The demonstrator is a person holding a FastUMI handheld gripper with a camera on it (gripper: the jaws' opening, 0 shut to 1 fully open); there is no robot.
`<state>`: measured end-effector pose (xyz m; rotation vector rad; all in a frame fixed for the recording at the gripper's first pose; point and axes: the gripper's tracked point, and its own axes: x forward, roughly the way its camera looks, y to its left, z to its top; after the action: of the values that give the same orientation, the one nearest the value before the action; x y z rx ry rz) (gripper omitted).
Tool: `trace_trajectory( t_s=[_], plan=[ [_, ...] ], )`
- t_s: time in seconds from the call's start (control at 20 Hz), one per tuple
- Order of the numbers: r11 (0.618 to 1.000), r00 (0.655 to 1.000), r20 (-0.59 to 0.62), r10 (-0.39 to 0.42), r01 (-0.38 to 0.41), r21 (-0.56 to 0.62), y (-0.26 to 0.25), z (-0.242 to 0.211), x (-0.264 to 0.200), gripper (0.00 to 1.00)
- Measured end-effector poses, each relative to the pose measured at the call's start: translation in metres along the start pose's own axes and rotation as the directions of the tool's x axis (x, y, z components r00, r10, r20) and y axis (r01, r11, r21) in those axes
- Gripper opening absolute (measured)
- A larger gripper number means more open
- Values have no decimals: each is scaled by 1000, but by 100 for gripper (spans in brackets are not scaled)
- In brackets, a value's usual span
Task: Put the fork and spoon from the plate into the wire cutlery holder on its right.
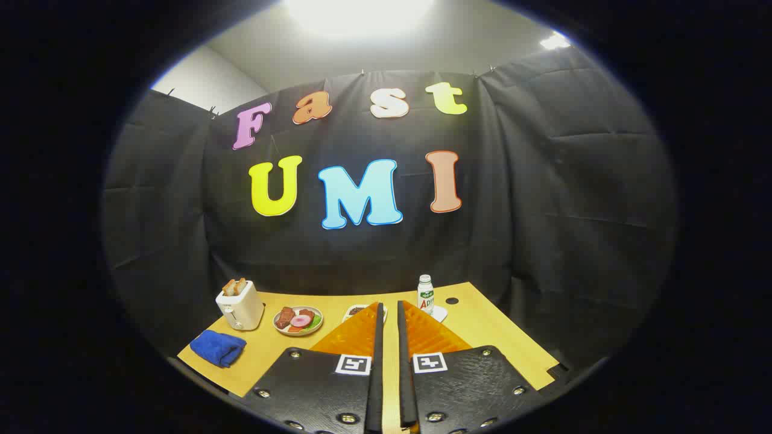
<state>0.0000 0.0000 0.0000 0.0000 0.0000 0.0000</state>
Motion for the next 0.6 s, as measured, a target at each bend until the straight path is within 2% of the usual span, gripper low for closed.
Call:
trace_trajectory(
  t_s=[0.6],
  plan=[
    [1000, 1000, 6, -27, 27, -12, -6, 2, -7, 11]
  ],
)
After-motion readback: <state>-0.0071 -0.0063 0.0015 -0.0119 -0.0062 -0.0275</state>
